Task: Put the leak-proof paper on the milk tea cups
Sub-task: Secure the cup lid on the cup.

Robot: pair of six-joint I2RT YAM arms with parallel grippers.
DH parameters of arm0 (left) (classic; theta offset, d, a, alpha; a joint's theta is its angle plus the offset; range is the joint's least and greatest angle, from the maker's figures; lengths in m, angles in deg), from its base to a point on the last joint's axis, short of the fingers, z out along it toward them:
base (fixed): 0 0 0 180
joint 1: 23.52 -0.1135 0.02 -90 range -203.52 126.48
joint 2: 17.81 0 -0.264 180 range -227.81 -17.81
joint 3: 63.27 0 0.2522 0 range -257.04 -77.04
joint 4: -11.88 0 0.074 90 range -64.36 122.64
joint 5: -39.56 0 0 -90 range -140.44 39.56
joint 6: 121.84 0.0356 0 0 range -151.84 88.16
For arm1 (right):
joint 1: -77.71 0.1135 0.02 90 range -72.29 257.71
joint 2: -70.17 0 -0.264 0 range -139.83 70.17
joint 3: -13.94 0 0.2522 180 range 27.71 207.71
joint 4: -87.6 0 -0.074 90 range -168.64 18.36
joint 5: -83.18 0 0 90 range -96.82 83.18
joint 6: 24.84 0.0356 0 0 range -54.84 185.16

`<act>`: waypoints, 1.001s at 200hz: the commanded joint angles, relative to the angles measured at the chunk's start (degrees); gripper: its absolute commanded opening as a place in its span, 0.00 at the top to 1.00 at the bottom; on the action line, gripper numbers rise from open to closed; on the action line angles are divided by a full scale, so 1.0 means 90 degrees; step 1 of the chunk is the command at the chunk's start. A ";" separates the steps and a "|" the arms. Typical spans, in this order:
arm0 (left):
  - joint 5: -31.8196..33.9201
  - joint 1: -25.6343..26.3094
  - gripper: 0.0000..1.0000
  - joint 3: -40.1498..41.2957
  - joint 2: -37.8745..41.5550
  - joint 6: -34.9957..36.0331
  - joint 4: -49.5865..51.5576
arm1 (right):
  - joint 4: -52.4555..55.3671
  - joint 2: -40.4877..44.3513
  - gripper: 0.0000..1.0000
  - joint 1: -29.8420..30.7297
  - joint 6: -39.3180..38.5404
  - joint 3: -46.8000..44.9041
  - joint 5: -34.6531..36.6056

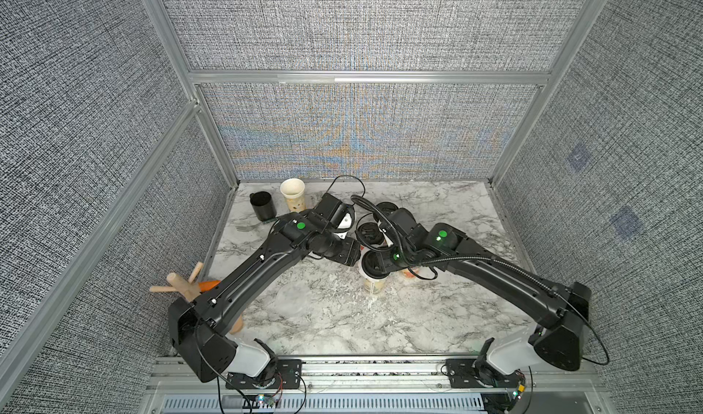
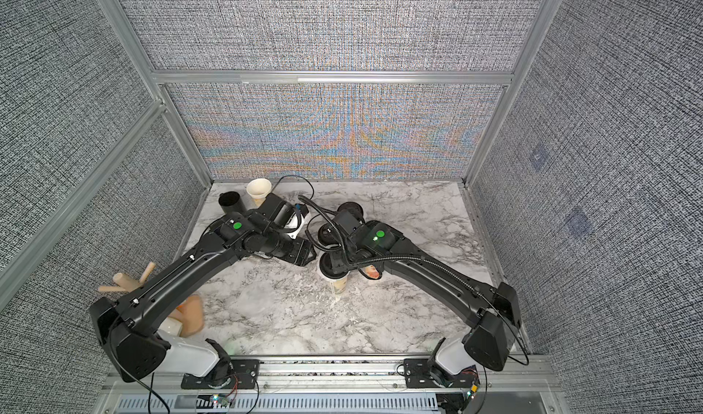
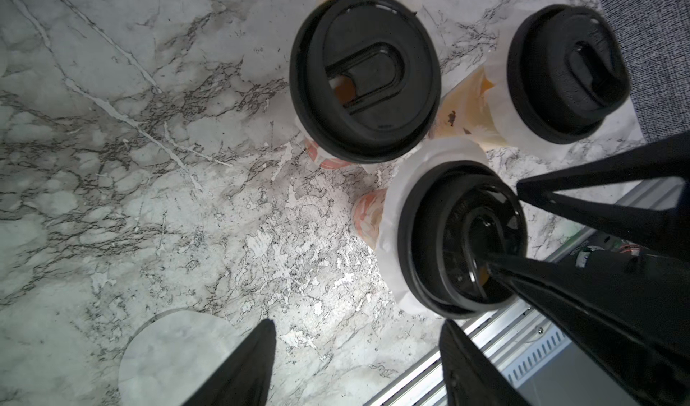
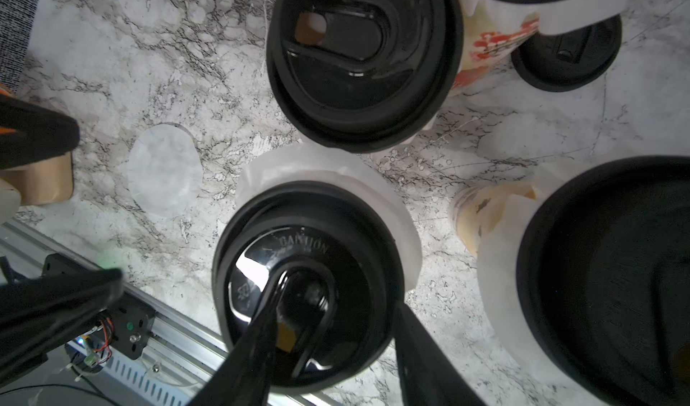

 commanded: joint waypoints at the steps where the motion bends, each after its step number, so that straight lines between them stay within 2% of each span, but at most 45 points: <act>1: -0.0013 0.0028 0.29 -0.0002 -0.0060 -0.0089 -0.0256 | 0.0045 -0.0050 0.46 0.0004 0.0091 0.0000 0.0212; 73: -0.0086 0.0085 0.29 0.0134 -0.0341 -0.0115 -0.0494 | -0.0028 -0.0192 0.46 0.0000 0.0107 -0.0245 0.0188; 200: 0.0105 0.0116 0.29 0.0332 -0.0293 -0.0074 -0.0445 | -0.0029 0.0320 0.49 0.0001 0.0385 -0.1109 0.0122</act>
